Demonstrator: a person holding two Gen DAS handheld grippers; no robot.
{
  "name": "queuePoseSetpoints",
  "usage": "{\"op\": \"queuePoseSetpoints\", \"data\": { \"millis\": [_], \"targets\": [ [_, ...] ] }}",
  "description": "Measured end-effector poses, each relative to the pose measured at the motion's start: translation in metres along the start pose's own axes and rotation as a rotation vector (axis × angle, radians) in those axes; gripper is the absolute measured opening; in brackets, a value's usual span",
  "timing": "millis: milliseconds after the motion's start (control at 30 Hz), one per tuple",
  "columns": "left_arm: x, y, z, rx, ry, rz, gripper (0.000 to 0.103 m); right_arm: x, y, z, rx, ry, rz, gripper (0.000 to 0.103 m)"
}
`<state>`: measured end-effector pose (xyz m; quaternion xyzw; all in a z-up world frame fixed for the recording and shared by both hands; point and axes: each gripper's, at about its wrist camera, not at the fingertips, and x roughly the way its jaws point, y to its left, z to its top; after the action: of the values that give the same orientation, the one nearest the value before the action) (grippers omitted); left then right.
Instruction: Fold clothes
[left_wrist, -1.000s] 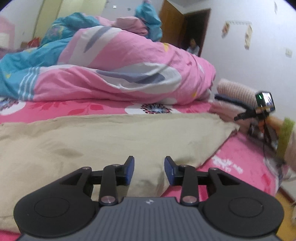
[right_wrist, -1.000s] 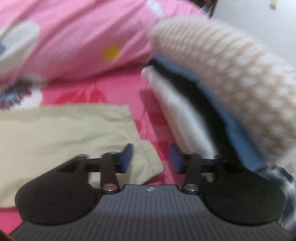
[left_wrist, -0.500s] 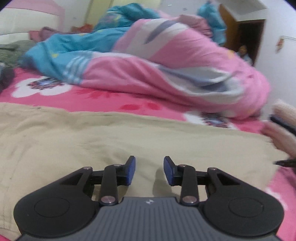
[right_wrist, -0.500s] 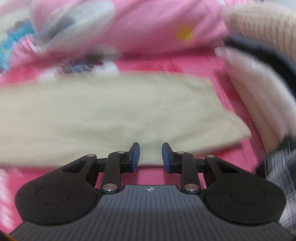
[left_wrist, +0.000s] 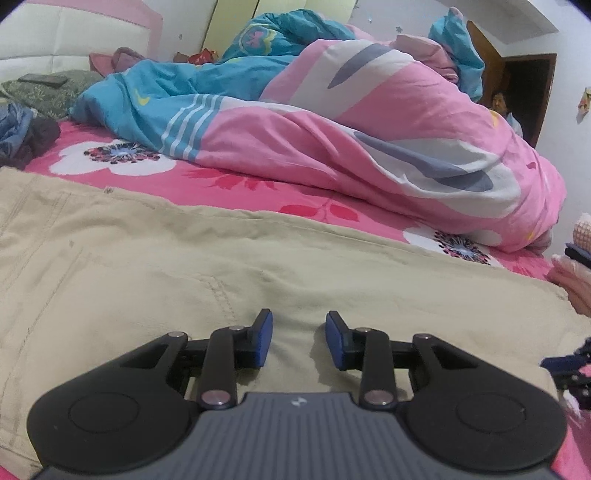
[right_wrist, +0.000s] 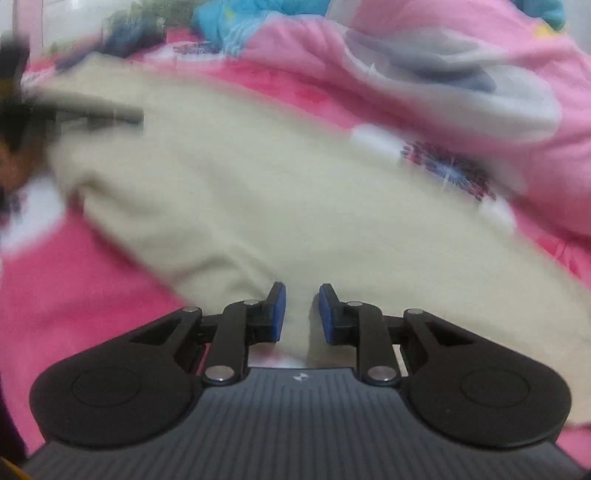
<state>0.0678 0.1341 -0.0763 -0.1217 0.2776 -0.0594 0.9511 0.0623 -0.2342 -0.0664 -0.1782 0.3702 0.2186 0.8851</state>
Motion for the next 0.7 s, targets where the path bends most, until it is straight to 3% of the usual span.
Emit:
{"op": "queuePoseSetpoints", "data": {
  "millis": [167,300,367,433,500,700],
  "targets": [
    [0.000,0.009,-0.002,-0.042,-0.008,-0.032,0.033,-0.032,-0.004,0.021,0.070,0.099,-0.017,0.020],
    [0.000,0.009,-0.003,-0.045,-0.010,-0.035,0.033,-0.042,0.028,0.048,0.092,-0.096,0.071,0.020],
    [0.000,0.009,-0.003,-0.047,-0.010,-0.038,0.033,-0.027,0.046,0.055,0.097,-0.136,0.132,0.020],
    [0.000,0.011,-0.003,-0.054,-0.011,-0.045,0.033,-0.003,0.063,0.045,0.097,-0.081,0.173,0.019],
    [0.000,0.013,-0.004,-0.068,-0.013,-0.058,0.033,0.005,0.071,0.017,0.122,-0.079,0.160,0.019],
    [0.000,0.018,-0.005,-0.092,-0.014,-0.077,0.033,-0.051,0.040,-0.008,0.239,-0.100,0.146,0.019]
  ]
}}
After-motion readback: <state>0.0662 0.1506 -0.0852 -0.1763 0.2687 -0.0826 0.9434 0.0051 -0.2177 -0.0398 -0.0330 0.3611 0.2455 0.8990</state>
